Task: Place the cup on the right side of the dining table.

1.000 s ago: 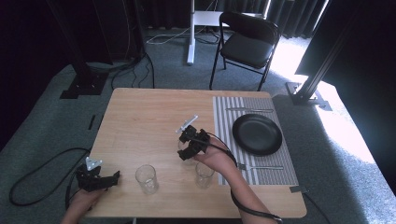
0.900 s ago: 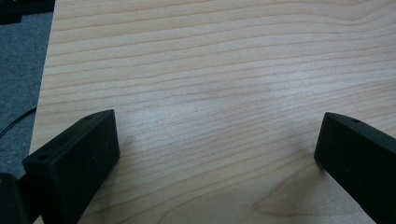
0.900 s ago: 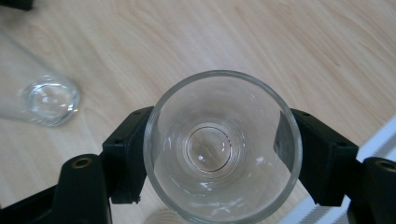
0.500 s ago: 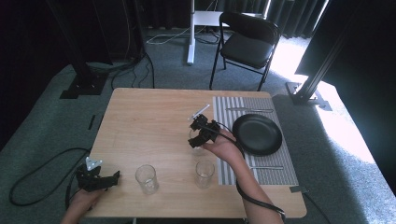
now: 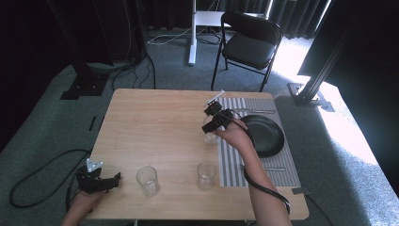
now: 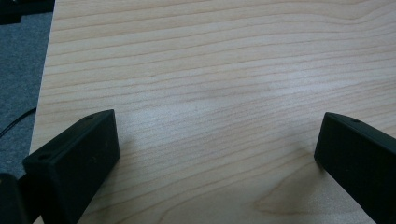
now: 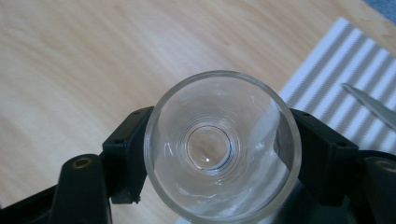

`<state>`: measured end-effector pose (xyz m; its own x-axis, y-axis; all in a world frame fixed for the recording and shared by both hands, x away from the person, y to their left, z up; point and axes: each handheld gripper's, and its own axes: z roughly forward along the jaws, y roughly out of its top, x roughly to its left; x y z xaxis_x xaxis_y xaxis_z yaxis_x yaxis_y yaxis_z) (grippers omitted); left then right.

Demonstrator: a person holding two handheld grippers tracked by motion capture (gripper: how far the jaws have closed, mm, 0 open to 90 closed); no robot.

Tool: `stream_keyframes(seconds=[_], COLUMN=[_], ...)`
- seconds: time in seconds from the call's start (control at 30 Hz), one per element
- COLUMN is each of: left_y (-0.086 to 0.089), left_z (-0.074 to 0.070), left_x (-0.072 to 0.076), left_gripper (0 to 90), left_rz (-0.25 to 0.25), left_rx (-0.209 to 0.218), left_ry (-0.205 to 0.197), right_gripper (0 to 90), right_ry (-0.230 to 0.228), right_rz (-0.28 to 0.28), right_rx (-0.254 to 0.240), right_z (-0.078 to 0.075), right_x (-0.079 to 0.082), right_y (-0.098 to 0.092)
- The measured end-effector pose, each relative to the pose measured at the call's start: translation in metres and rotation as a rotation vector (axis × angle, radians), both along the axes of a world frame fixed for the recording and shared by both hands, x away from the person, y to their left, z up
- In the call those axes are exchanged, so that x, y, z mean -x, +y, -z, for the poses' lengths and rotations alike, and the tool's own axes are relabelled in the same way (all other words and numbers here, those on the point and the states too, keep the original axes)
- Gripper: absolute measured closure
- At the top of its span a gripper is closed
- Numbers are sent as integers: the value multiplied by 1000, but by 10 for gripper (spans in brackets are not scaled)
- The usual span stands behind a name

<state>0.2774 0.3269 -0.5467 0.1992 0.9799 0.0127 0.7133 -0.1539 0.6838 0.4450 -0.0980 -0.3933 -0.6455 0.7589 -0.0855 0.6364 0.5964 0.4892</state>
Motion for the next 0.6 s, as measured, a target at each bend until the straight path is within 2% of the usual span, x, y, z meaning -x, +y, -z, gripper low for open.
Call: stream_keyframes(seconds=[0.17, 0.2, 0.27, 0.43, 0.47, 0.57, 0.6], left_y=[0, 0, 0, 0, 0, 0, 0], left_z=[0, 0, 0, 0, 0, 0, 0], left_x=[0, 0, 0, 0, 0, 0, 0], left_gripper=[3, 3, 3, 3, 3, 3, 3], left_rz=[0, 0, 0, 0, -1, -2, -3], left_rx=[0, 0, 0, 0, 0, 0, 0], left_ry=[0, 0, 0, 0, 0, 0, 0], right_gripper=[278, 278, 278, 278, 278, 278, 278], right_ry=[-4, -3, -4, 10, 14, 17, 37], right_rz=[40, 68, 89, 127, 148, 155, 182], right_rx=[7, 13, 15, 16, 19, 23, 4], right_z=[-3, -5, -6, -6, -5, -4, -3], right_x=[-15, -24, -32, -46, -54, -57, -68], right_y=[-9, -14, -18, -24, -27, -28, -36])
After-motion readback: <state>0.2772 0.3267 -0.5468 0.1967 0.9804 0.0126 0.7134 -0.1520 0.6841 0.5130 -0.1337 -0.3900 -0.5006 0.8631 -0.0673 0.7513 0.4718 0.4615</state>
